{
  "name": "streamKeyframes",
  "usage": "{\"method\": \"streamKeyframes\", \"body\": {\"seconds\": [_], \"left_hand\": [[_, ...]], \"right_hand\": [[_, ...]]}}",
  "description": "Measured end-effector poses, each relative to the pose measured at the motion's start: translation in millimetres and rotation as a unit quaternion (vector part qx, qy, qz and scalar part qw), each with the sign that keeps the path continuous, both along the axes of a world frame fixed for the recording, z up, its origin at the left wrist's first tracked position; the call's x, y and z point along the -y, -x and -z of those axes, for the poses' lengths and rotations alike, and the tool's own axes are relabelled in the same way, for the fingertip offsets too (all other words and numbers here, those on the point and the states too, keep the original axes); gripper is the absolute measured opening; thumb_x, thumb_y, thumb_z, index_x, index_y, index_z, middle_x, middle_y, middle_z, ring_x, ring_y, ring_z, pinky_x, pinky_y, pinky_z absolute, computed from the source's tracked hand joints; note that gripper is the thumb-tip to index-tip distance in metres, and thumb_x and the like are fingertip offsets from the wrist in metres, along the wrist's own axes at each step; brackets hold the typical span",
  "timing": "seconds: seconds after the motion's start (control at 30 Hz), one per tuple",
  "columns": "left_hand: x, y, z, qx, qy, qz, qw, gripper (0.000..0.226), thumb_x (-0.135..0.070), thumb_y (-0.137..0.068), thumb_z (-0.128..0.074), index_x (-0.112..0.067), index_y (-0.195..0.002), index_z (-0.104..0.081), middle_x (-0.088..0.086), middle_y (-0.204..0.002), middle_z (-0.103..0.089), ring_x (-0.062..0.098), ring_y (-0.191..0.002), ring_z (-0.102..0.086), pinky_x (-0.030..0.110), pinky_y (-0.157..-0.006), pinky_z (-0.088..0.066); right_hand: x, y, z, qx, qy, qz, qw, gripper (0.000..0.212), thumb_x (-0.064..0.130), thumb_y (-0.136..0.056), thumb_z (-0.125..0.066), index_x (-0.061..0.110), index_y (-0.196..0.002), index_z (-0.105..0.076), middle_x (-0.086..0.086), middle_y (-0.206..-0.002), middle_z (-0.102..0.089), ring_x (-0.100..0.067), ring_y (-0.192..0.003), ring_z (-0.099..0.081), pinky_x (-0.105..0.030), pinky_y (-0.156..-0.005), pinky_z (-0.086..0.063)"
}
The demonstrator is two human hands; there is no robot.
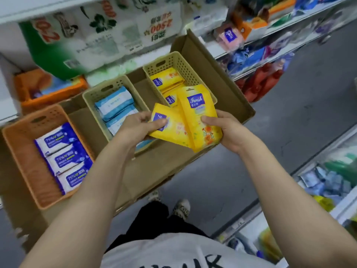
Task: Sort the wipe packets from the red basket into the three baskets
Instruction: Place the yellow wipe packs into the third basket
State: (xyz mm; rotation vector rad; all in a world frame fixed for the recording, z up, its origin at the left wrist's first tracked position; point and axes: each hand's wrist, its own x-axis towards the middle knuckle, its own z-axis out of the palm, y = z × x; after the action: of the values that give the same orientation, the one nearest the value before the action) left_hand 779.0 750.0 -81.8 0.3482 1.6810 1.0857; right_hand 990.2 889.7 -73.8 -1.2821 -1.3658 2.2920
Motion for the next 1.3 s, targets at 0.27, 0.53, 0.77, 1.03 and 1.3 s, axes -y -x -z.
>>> {"method": "streamKeyframes", "body": {"seconds": [0.27,0.53,0.77,1.03,1.3], "left_hand": [[-52,37,16,-0.002,0.004,0.045,0.999,0.026,-0.021,-0.078,-0.081,-0.019,-0.101,-0.071,0.004,-0.1,-0.076,0.026,-0.102,-0.07,0.046,-0.098,-0.053],[-47,78,46,0.044,0.027,-0.21,0.976,0.034,-0.021,-0.077,-0.082,-0.014,-0.107,-0.068,0.005,-0.107,-0.074,0.015,-0.088,-0.071,0.033,-0.081,-0.057],[-48,82,64,0.031,0.019,-0.38,0.924,0.04,-0.025,-0.074,-0.085,-0.018,-0.11,-0.069,0.002,-0.107,-0.075,0.019,-0.098,-0.072,0.041,-0.09,-0.057],[-74,48,72,0.008,0.05,-0.477,0.877,0.021,-0.024,-0.081,-0.08,-0.023,-0.098,-0.07,-0.002,-0.098,-0.074,0.015,-0.087,-0.069,0.04,-0.091,-0.054],[-90,30,84,0.014,0.066,-0.501,0.863,0.042,-0.022,-0.081,-0.081,-0.01,-0.119,-0.068,0.006,-0.11,-0.073,0.019,-0.097,-0.071,0.034,-0.083,-0.058]], "right_hand": [[-77,49,5,0.019,-0.034,-0.096,0.995,0.048,0.02,-0.085,-0.071,0.01,-0.131,-0.06,-0.014,-0.124,-0.068,-0.033,-0.115,-0.064,-0.046,-0.098,-0.051],[-150,102,19,0.153,-0.144,-0.154,0.966,0.04,0.016,-0.087,-0.074,0.014,-0.124,-0.06,-0.007,-0.113,-0.073,-0.023,-0.094,-0.073,-0.04,-0.081,-0.06],[-213,177,63,0.252,-0.33,-0.435,0.799,0.063,0.037,-0.079,-0.079,0.023,-0.134,-0.052,-0.004,-0.136,-0.055,-0.025,-0.119,-0.058,-0.039,-0.101,-0.048],[-226,230,107,0.258,-0.428,-0.671,0.548,0.06,0.05,-0.089,-0.065,0.03,-0.143,-0.047,-0.002,-0.148,-0.042,-0.028,-0.133,-0.042,-0.037,-0.102,-0.038],[-211,214,134,0.216,-0.529,-0.573,0.588,0.05,0.043,-0.085,-0.071,0.022,-0.129,-0.06,-0.005,-0.127,-0.063,-0.027,-0.118,-0.057,-0.037,-0.09,-0.047]]}}
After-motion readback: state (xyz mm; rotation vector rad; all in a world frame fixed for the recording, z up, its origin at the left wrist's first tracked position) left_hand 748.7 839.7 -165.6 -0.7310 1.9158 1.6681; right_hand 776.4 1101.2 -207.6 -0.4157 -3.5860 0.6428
